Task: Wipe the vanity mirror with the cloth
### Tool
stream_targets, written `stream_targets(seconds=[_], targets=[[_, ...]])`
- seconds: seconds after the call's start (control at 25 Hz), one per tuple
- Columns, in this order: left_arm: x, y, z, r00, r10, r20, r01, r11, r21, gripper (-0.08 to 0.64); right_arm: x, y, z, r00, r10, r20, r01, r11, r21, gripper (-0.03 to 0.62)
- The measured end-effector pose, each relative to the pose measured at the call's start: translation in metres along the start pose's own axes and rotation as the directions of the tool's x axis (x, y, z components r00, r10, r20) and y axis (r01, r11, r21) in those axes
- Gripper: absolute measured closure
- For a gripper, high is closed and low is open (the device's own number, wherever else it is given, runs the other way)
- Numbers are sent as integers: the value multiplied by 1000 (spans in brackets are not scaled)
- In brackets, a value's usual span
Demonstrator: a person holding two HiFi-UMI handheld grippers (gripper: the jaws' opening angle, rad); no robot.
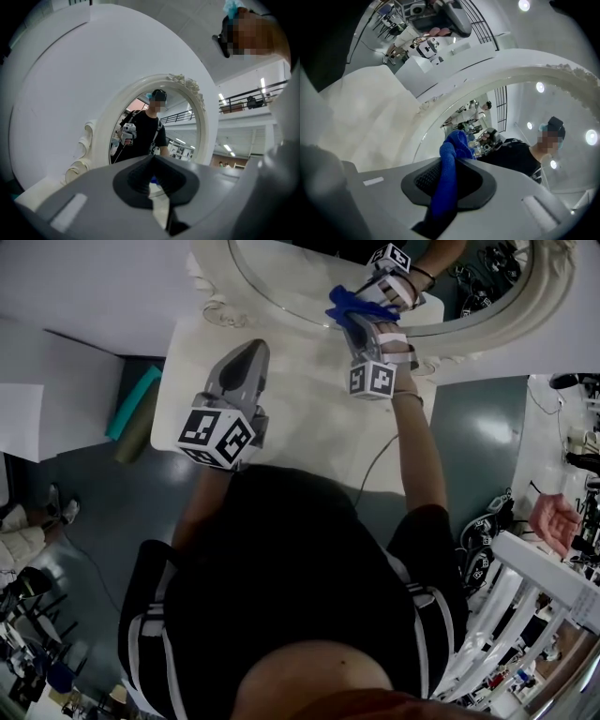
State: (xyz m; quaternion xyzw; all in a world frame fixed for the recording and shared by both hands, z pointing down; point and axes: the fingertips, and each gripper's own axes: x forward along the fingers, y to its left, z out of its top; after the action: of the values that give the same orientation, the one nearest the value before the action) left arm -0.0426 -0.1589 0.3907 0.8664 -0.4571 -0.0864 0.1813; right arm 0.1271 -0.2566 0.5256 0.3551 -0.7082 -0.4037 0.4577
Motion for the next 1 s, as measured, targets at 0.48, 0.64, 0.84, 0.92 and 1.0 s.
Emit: stream_targets(seconds=[0.48, 0.64, 0.84, 0.92, 1.0], targets=[[10, -2, -9, 999, -17, -31, 17, 1000, -10, 549, 25, 74, -25, 920, 369, -133, -340, 920, 195, 525], [15, -2, -11, 999, -16, -38, 15, 1000, -6, 549, 31, 97, -33, 863, 471, -183, -430, 875, 222, 525], [18, -3, -15, 999, -19, -45, 19, 1000, -3, 549, 33, 100, -35, 866, 471, -168, -424, 870, 252, 526], [19, -3, -15, 999, -18, -43, 18, 1000, -4, 549, 34, 100, -34, 868, 470, -163, -423, 869, 255, 526], [19, -5, -15, 999, -21, -42, 21, 1000, -4, 549, 32, 96, -31, 879, 451, -151, -402, 874, 272, 525]])
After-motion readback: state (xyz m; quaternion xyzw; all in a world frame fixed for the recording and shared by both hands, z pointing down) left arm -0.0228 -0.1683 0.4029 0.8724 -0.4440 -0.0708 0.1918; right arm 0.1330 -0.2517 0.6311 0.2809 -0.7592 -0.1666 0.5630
